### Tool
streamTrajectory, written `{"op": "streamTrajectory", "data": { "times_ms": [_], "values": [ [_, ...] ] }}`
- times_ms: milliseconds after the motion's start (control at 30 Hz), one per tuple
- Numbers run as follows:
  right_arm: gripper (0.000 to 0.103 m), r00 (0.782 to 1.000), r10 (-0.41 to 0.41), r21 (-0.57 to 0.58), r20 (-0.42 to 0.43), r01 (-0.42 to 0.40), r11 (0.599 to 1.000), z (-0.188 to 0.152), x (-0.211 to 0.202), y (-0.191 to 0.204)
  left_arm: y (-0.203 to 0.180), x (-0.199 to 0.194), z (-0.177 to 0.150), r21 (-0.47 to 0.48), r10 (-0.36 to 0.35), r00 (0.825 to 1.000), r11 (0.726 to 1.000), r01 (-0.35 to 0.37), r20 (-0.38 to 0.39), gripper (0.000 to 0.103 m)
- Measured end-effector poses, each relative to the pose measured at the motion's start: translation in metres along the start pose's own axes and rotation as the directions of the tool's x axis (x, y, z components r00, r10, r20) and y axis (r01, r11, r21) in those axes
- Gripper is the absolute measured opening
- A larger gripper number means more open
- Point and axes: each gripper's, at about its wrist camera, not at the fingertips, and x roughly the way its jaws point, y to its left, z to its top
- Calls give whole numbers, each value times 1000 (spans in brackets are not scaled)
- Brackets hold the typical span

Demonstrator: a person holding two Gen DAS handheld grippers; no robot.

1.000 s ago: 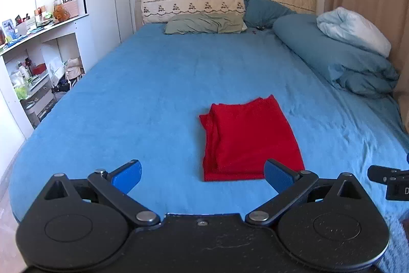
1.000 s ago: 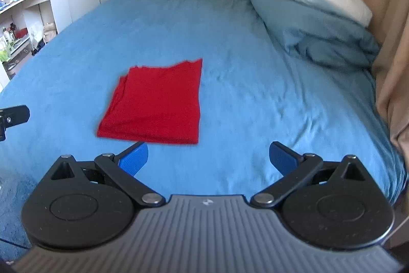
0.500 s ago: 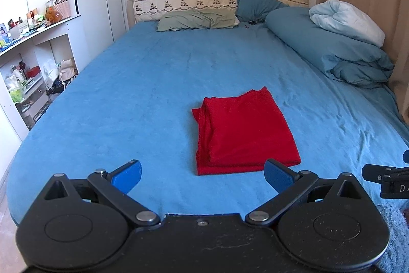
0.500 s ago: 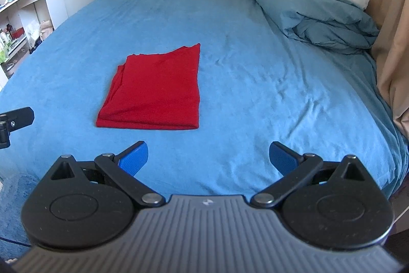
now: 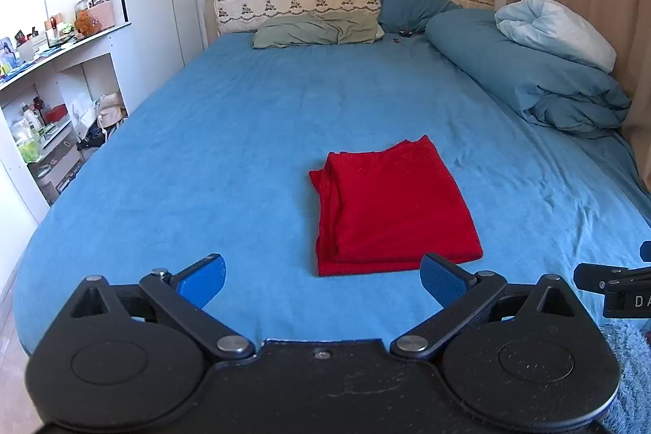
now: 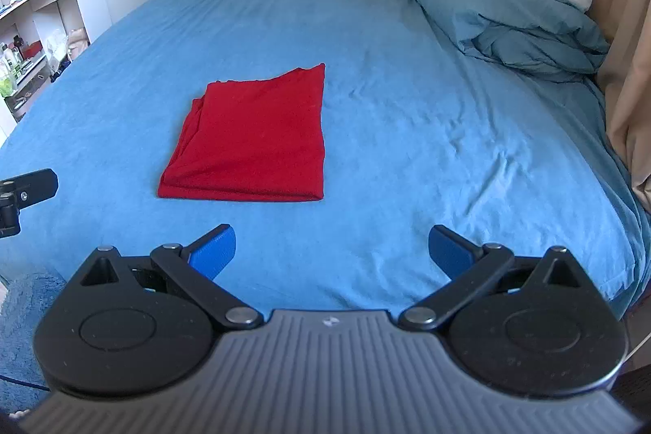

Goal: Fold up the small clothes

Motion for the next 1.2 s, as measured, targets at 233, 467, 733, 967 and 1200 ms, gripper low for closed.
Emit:
{"op": "streamTrajectory", "data": {
  "times_ms": [233, 467, 733, 967, 1200],
  "values": [
    [103, 1000, 5, 5, -8, -5, 1000, -1, 1, 2, 0, 0, 0, -3, 5, 1000, 1000, -5, 2, 103],
    [103, 1000, 1, 2, -9, -1, 1000, -1, 2, 2, -4, 1, -1, -3, 12, 1000, 1000, -12, -1, 103],
    [103, 1000, 3, 7, -13, -3, 1000, -2, 5, 1, -4, 2, 0, -3, 14, 1000, 1000, -14, -3, 103],
    [103, 1000, 2, 10, -14, -2, 1000, -2, 5, -1, -3, 2, 0, -2, 15, 1000, 1000, -15, -2, 103],
    [103, 1000, -2, 15, -14, 2, 1000, -4, 6, -1, -4, 4, -3, -5, 19, 1000, 1000, -19, -4, 103]
  ]
}}
